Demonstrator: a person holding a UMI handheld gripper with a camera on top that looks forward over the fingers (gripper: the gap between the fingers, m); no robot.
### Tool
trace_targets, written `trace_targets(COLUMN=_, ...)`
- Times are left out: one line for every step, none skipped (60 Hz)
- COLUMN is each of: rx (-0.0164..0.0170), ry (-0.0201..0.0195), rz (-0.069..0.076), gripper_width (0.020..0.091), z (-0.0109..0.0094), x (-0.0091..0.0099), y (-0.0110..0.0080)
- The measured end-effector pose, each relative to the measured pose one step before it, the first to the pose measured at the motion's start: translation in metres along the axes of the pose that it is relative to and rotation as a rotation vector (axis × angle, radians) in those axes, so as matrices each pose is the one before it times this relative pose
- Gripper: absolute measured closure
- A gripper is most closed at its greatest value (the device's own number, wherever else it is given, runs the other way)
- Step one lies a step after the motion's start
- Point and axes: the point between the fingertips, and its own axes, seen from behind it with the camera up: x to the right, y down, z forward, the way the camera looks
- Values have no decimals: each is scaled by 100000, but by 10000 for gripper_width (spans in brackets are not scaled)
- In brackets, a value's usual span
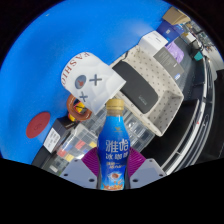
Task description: Pour water
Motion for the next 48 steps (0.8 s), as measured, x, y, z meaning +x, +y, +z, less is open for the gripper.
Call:
trace_targets(rx=346, ry=-397, rz=404, gripper_width=779, z=69, x=-7, y=60)
trace_targets(rx=101, ry=-219, rz=403, gripper_width=781, z=20, x=-77, y=-15)
trace_targets(rx=-71, ry=-65, rz=538, gripper_width=781, z=1, x=-54, y=23)
trace_targets(rx=-204, ry=24, rz=675, gripper_width=777, z=-17, x=-38, y=61)
trace_targets(rx=-257, ry=49, rz=741, gripper_width=777, z=-11, x=-24, y=68)
trace_targets(rx=-67, ry=53, rz=1079, gripper_width=779, z=-31, x=-22, y=55)
trace_targets(rx=240, ry=-84, rz=1635, gripper_width=780, z=-18, x=-85, y=15)
trace_targets(rx=115, ry=-170, rz=2306, gripper_width=779, z=-50, x=-31, y=67)
trace_targets(rx=51, ry=-254, rz=2997, gripper_width=780, z=-49, x=-21, y=77)
trace_targets(rx=-447, ry=-76, rz=3726, gripper_width=779, z=-197, x=-68, y=104)
trace_targets(rx=746, ry=-822, rz=4418, gripper_width=779, z=-41, x=-40, y=156)
trace_targets(rx=-260, ry=-629, rz=4904, gripper_width=779, z=-97, x=-29, y=207)
trace_targets(rx=-225, ry=-521, rz=5398, gripper_width=780, z=-123, x=50, y=207)
trace_targets(rx=-101, ry=-368, rz=6047, gripper_width=781, z=-97, x=143, y=189)
trace_targets(rx=-127, ry=-381, rz=6605, gripper_width=781, z=-111, x=143, y=220)
trace_targets(rx=-334, ry=-507, rz=6851, gripper_width=780, z=-94, x=133, y=227)
trace_targets(rx=-344, ry=-641, rz=7000, gripper_width=779, z=-87, x=137, y=226)
trace_targets(rx=-259, ry=-705, rz=7115, gripper_width=779, z=-119, x=122, y=222)
trace_targets(rx=-1062, ry=439, rz=7446, gripper_width=779, z=-167, x=96, y=35)
trace_targets(rx=1158, ry=-1574, rz=7377, gripper_width=779, z=-31, x=264, y=346)
trace_targets(rx=-99, ry=-516, rz=7236, gripper_width=779, z=-22, x=205, y=189)
trace_targets(rx=107, ry=-530, rz=7060, gripper_width=778, z=-20, x=192, y=151)
trace_targets(rx=44, ry=-545, rz=7020, gripper_width=777, z=2, x=250, y=165)
trace_targets(rx=-233, ry=-272, rz=7112, gripper_width=778, z=54, x=290, y=206)
trace_targets(rx=-496, ry=-13, rz=7270, gripper_width=779, z=24, x=283, y=244)
trace_targets(rx=-481, ry=-16, rz=7153, gripper_width=762, z=-5, x=355, y=213)
trace_targets(rx=-1753, ry=2333, rz=6900, gripper_width=760, z=-199, x=-18, y=19)
trace_targets(rx=-305, ry=-585, rz=6862, gripper_width=759, z=39, x=205, y=209)
trace_targets(rx=918, ry=-3215, rz=6990, gripper_width=759, z=229, x=676, y=313)
trace_targets(rx=104, ry=-892, rz=7545, gripper_width=761, z=64, x=67, y=109)
trace_targets(rx=57, ry=-1156, rz=7470, gripper_width=761, z=79, x=-12, y=119)
trace_targets(rx=-247, ry=-1439, rz=7204, gripper_width=761, z=137, x=-98, y=185)
trace_targets(rx=-724, ry=-1581, rz=7030, gripper_width=761, z=75, x=-129, y=351)
trace_targets(rx=-893, ry=-1439, rz=6864, gripper_width=760, z=61, x=-66, y=422)
trace_targets(rx=-929, ry=-1159, rz=6480, gripper_width=760, z=138, x=-34, y=405)
trace_targets(rx=-1006, ry=1745, rz=6654, gripper_width=761, z=-135, x=-804, y=612)
trace_targets(rx=-530, ry=-3880, rz=5338, gripper_width=761, z=348, x=866, y=578)
trace_targets(rx=-701, ry=-1505, rz=4548, gripper_width=761, z=137, x=75, y=502)
trace_targets(rx=-207, ry=-1373, rz=3664, gripper_width=760, z=88, x=-49, y=376)
trace_targets(rx=177, ry=-1373, rz=3003, gripper_width=760, z=105, x=-36, y=331)
trace_targets(rx=489, ry=-970, rz=2605, gripper_width=760, z=123, x=31, y=332)
trace_targets(rx=169, ry=-505, rz=2153, gripper_width=760, z=45, x=39, y=353)
trace_targets(rx=-123, ry=-620, rz=1523, gripper_width=762, z=16, x=103, y=396)
trace_targets(rx=30, ry=3518, rz=1468, gripper_width=760, z=-113, x=-1224, y=414)
trace_targets(rx=284, ry=-2240, rz=476, gripper_width=759, z=294, x=745, y=401)
trace_targets(rx=288, ry=-304, rz=334, gripper_width=761, z=116, x=47, y=322)
trace_targets(rx=295, ry=-298, rz=127, gripper_width=759, z=96, x=14, y=264)
trace_targets(rx=313, ry=-325, rz=-184, gripper_width=760, z=113, x=7, y=310)
